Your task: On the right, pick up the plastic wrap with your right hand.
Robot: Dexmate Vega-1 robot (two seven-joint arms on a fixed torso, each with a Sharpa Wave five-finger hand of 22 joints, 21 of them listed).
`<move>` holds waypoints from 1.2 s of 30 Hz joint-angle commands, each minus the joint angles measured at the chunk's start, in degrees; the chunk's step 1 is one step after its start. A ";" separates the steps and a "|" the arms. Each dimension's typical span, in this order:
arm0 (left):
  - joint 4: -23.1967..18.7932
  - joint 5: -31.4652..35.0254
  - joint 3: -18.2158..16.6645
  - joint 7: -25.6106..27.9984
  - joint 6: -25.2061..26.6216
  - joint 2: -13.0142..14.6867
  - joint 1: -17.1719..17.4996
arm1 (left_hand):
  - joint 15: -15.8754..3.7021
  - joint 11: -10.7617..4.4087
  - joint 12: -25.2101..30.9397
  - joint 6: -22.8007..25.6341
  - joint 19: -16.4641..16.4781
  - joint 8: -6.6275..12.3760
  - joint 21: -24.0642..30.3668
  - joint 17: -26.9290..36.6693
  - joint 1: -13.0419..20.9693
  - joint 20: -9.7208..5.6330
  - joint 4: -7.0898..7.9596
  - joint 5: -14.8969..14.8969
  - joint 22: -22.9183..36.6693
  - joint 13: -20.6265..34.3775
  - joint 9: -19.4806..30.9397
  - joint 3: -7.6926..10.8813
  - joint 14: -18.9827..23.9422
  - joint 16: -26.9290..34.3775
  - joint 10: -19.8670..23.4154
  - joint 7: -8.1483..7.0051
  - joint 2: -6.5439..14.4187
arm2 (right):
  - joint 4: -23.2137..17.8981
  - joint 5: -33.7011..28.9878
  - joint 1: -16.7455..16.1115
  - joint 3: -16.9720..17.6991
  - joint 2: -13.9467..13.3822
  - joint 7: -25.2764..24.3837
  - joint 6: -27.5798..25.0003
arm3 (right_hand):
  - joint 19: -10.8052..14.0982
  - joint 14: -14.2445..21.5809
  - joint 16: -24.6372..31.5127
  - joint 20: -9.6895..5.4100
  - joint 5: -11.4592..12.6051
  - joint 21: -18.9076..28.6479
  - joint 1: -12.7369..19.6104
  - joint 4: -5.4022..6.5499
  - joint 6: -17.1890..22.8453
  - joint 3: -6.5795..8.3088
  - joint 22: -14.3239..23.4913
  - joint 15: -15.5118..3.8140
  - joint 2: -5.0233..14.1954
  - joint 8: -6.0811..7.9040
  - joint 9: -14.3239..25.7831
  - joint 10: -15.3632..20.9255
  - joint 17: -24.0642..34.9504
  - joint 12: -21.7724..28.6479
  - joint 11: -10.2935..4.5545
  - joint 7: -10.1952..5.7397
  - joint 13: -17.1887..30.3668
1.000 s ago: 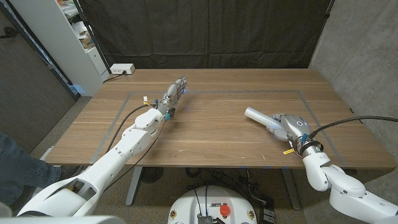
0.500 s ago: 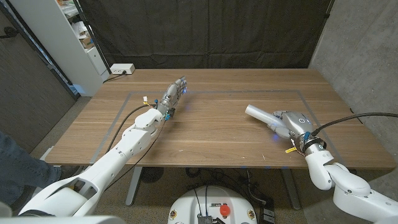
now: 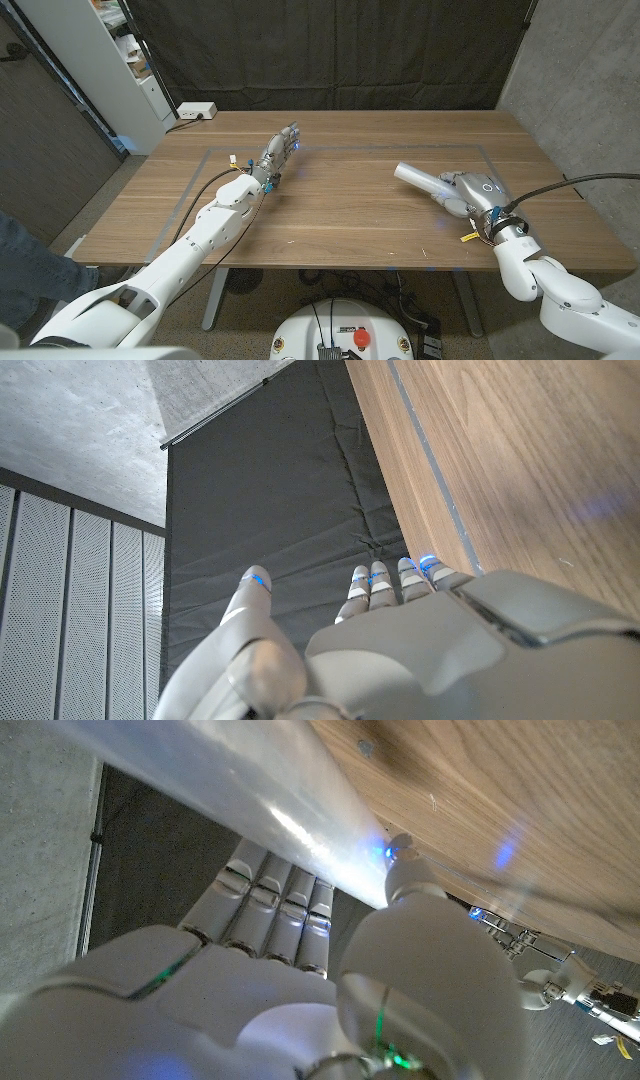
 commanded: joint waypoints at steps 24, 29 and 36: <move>0.59 -0.44 -0.26 -0.96 -0.84 0.05 0.22 | -0.05 -0.16 0.16 0.11 -0.27 0.11 0.33 0.18 -0.04 0.34 -0.05 -0.14 0.13 0.14 0.23 -0.12 -0.43 0.15 -0.22 0.16 0.61 | -6.22 1.50 -3.73 6.73 -3.72 -0.39 -1.10 | 0.04 0.82 -0.61 -2.57 -0.25 0.94 7.81 0.78 5.33 0.09 0.27 -6.92 7.57 0.10 0.22 1.88 0.31 0.55 -1.11 -4.71 0.31; 0.78 -0.47 -0.30 -0.99 -0.95 0.02 0.24 | -0.03 -0.10 0.17 0.09 -0.27 0.10 0.34 0.18 -0.04 0.33 -0.05 -0.14 0.13 0.14 0.23 -0.13 -0.43 0.16 -0.19 0.17 0.61 | -7.22 1.35 -4.43 7.73 -4.14 -0.32 -1.86 | -0.04 0.83 -0.80 -2.58 -0.29 1.08 7.71 0.96 5.29 0.07 0.27 -6.83 7.70 0.05 0.24 1.70 0.32 0.48 -1.13 -4.75 0.34; 1.18 -0.67 -0.35 -1.43 -1.19 -0.02 0.24 | -0.04 -0.26 0.16 0.16 -0.28 0.13 0.34 0.18 -0.04 0.32 -0.05 -0.15 0.13 0.14 0.23 -0.15 -0.45 0.15 -0.22 0.13 0.62 | -8.21 1.05 -5.20 8.71 -4.70 -0.22 -2.48 | -0.15 1.05 -0.85 -2.58 -0.36 1.31 7.76 1.05 5.26 0.01 0.27 -6.91 7.82 -0.01 0.26 1.77 0.50 0.47 -1.10 -4.85 0.30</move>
